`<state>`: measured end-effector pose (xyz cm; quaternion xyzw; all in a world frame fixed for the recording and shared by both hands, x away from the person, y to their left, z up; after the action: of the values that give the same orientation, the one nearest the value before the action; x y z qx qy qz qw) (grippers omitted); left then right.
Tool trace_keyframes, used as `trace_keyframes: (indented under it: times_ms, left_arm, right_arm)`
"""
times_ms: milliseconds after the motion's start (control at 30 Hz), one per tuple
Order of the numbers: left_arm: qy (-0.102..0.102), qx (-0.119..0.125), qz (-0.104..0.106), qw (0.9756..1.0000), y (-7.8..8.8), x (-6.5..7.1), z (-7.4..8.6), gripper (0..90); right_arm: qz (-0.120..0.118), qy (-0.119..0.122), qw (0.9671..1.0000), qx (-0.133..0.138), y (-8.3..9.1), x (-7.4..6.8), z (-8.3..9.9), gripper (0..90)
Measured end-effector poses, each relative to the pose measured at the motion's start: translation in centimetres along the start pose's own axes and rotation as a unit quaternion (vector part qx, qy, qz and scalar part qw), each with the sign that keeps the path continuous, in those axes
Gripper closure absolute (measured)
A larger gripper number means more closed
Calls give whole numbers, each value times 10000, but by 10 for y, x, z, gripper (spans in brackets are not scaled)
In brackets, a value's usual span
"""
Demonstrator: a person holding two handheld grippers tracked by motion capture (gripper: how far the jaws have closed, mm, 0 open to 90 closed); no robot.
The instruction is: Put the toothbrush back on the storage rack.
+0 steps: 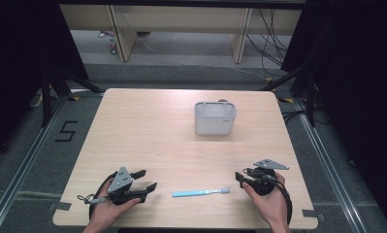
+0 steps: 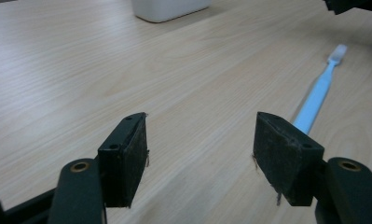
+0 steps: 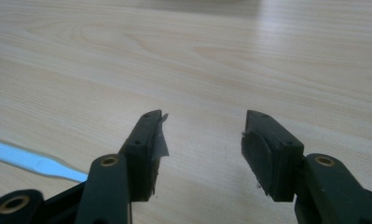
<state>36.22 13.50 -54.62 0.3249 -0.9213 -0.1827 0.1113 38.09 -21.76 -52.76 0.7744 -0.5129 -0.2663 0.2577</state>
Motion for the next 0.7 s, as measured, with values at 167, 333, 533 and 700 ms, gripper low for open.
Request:
trace_keyframes:
  times_ms: [167,333,533,700]
  left_arm:
    - [-250,-139,268,9992,-7,11,-12,354]
    - [-647,-389,682,9948,-19,25,-33,386]
    - [-1084,-1119,1173,9808,-37,42,-48,440]
    - [-1549,-2265,1458,9505,-56,54,-48,456]
  right_arm:
    - [107,11,9999,-53,0,0,0,483]
    - [82,-103,9999,-86,3,-3,-1,486]
    - [131,74,9997,-204,2,3,-1,489]
    - [55,48,9996,-285,1,2,1,493]
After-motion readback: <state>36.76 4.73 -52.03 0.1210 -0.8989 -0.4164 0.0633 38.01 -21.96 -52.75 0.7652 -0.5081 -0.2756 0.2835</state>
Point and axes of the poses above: each handheld gripper's, and its own axes: y roughly backward along the jaws, z roughly out of its underside, x roughly to its right, the point moved 7 cm from there along -y, roughly forward along the jaws, and after that the axes turned 3 degrees about z, right-handed, at the moved point
